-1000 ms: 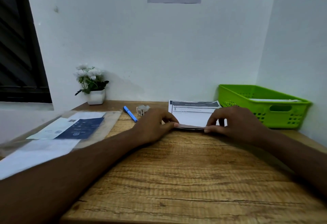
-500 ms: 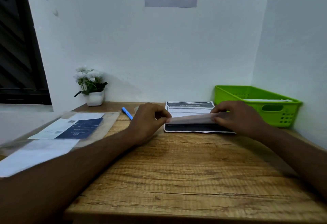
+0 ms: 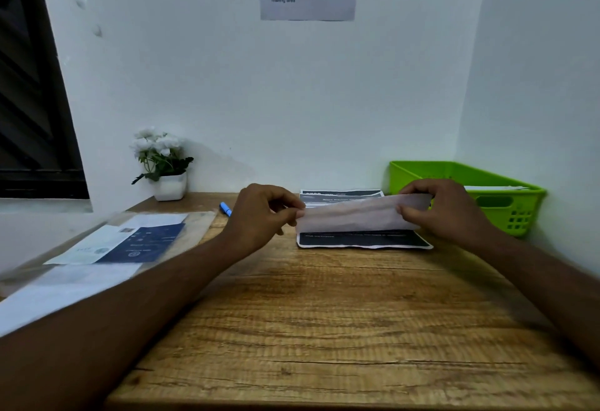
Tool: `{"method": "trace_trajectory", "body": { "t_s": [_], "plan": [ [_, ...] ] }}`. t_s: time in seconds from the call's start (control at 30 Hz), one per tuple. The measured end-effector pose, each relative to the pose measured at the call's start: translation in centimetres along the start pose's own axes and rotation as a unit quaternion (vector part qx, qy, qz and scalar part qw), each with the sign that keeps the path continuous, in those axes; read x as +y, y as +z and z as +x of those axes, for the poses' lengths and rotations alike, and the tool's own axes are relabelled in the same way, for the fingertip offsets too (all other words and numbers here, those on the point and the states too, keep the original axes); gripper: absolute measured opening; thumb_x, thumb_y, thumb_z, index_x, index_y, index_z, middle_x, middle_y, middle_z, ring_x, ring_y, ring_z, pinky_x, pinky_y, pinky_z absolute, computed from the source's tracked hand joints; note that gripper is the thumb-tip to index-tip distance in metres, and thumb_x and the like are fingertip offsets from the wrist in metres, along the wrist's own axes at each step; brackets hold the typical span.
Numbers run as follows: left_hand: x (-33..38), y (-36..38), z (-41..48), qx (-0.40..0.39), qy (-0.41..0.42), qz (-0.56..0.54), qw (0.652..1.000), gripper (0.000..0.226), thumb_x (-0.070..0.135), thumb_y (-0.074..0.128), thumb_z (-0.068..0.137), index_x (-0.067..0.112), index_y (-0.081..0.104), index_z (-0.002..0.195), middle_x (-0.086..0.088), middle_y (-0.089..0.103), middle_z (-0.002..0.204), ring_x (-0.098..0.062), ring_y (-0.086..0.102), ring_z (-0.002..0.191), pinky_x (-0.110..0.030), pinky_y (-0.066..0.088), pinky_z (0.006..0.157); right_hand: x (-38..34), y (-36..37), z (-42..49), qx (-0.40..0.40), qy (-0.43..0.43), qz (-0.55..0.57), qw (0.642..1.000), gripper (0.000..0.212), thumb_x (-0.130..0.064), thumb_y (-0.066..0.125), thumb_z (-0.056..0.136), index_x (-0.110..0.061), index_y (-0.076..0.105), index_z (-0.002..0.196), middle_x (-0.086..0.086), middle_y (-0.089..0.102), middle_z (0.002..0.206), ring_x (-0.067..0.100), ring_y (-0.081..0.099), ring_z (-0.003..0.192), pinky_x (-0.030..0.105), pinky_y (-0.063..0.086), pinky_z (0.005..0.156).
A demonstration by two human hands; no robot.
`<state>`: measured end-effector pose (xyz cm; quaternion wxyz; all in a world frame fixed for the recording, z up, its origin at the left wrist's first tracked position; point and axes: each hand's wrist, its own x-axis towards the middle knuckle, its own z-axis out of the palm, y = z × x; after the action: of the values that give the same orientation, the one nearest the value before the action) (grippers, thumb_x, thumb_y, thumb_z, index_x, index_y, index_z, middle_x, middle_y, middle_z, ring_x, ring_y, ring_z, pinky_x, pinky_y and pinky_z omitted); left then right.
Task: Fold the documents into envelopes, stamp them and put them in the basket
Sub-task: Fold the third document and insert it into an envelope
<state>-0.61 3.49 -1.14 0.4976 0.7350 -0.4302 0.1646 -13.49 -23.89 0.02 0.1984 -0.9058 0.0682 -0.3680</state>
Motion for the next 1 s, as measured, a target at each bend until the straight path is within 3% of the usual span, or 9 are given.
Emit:
{"method": "trace_trajectory", "body": {
  "t_s": [0.1,0.17,0.27,0.4,0.53,0.67,0.77,0.87,1.0],
  "plan": [
    [0.5,-1.1,0.3,-0.019,0.007,-0.015,1.000,0.005,0.005,0.075,0.079,0.006,0.075,0.084,-0.003,0.072,0.068,-0.012,0.069,0.060,-0.026,0.055,0.051,0.3,-0.3,0.2,0.015,-0.005,0.023,1.000,0.025,-0.024,0.082,0.070,-0.036,0.061,0.066,-0.014,0.067,0.074,0.014,0.062,0.074,0.036,0.050,0.068],
    [0.8,-2.5,0.5,-0.062,-0.006,-0.022,0.998,0.007,0.007,0.075,0.079,0.007,0.075,0.086,-0.005,0.073,0.069,-0.014,0.070,0.060,-0.028,0.056,0.054,0.1,-0.5,0.3,0.017,-0.020,0.055,0.998,0.023,-0.020,0.085,0.070,-0.028,0.064,0.068,-0.011,0.067,0.071,0.003,0.060,0.069,0.029,0.046,0.064],
    [1.0,-4.5,0.6,-0.137,-0.035,-0.025,0.990,0.012,0.015,0.077,0.077,0.010,0.074,0.087,-0.008,0.073,0.068,-0.023,0.070,0.060,-0.041,0.053,0.056,-0.3,-0.6,0.1,-0.029,-0.054,0.115,0.991,0.021,-0.013,0.086,0.069,-0.020,0.066,0.068,-0.003,0.067,0.068,0.003,0.058,0.064,0.014,0.039,0.055],
    [1.1,-5.7,0.9,-0.184,-0.045,-0.023,0.982,0.013,0.013,0.078,0.073,0.006,0.075,0.084,-0.012,0.071,0.067,-0.018,0.065,0.055,-0.025,0.046,0.050,-0.5,-0.4,-0.2,-0.101,-0.088,0.143,0.981,0.023,-0.017,0.088,0.066,-0.028,0.068,0.068,0.003,0.070,0.074,0.012,0.060,0.068,0.023,0.040,0.054],
    [1.4,-6.3,0.8,-0.267,-0.067,-0.017,0.961,0.016,0.016,0.080,0.069,0.006,0.075,0.081,-0.013,0.071,0.068,-0.018,0.064,0.057,-0.021,0.042,0.049,-0.9,-0.6,-0.4,-0.146,-0.095,0.161,0.972,0.022,-0.006,0.085,0.070,-0.022,0.070,0.067,0.006,0.071,0.072,0.006,0.060,0.064,0.024,0.042,0.056],
    [2.1,-6.9,0.7,-0.321,-0.076,-0.015,0.944,0.017,0.015,0.080,0.068,0.004,0.075,0.080,-0.014,0.072,0.070,-0.016,0.065,0.059,-0.022,0.041,0.052,-1.8,-1.5,-0.8,-0.179,-0.108,0.151,0.966,0.017,-0.015,0.086,0.067,-0.025,0.071,0.068,0.010,0.072,0.073,0.010,0.063,0.063,0.027,0.046,0.059],
    [2.5,-7.4,0.4,-0.364,-0.079,-0.021,0.928,0.011,0.005,0.080,0.073,0.004,0.075,0.082,-0.020,0.072,0.077,-0.020,0.066,0.065,-0.030,0.045,0.062,-3.0,-2.6,-1.9,-0.193,-0.130,0.127,0.964,0.009,-0.028,0.079,0.066,-0.029,0.072,0.072,0.004,0.073,0.076,0.021,0.066,0.069,0.033,0.048,0.062],
    [3.3,-7.7,-0.7,-0.425,-0.063,-0.022,0.903,0.014,0.002,0.077,0.076,0.015,0.076,0.081,-0.021,0.071,0.084,-0.022,0.065,0.070,-0.027,0.048,0.067,-4.4,-3.9,-4.1,-0.225,-0.158,0.095,0.957,0.012,-0.031,0.070,0.066,-0.032,0.071,0.078,-0.007,0.074,0.081,0.013,0.068,0.075,0.021,0.047,0.067],
    [4.9,-7.8,-3.7,-0.421,0.006,0.026,0.907,0.023,0.006,0.073,0.077,0.029,0.073,0.077,-0.002,0.075,0.082,-0.016,0.068,0.071,-0.033,0.049,0.062,-5.0,-5.3,-8.2,-0.252,-0.202,0.012,0.946,0.021,-0.037,0.070,0.070,-0.041,0.068,0.091,-0.024,0.071,0.095,-0.001,0.068,0.090,0.022,0.051,0.079]
  ]
}}
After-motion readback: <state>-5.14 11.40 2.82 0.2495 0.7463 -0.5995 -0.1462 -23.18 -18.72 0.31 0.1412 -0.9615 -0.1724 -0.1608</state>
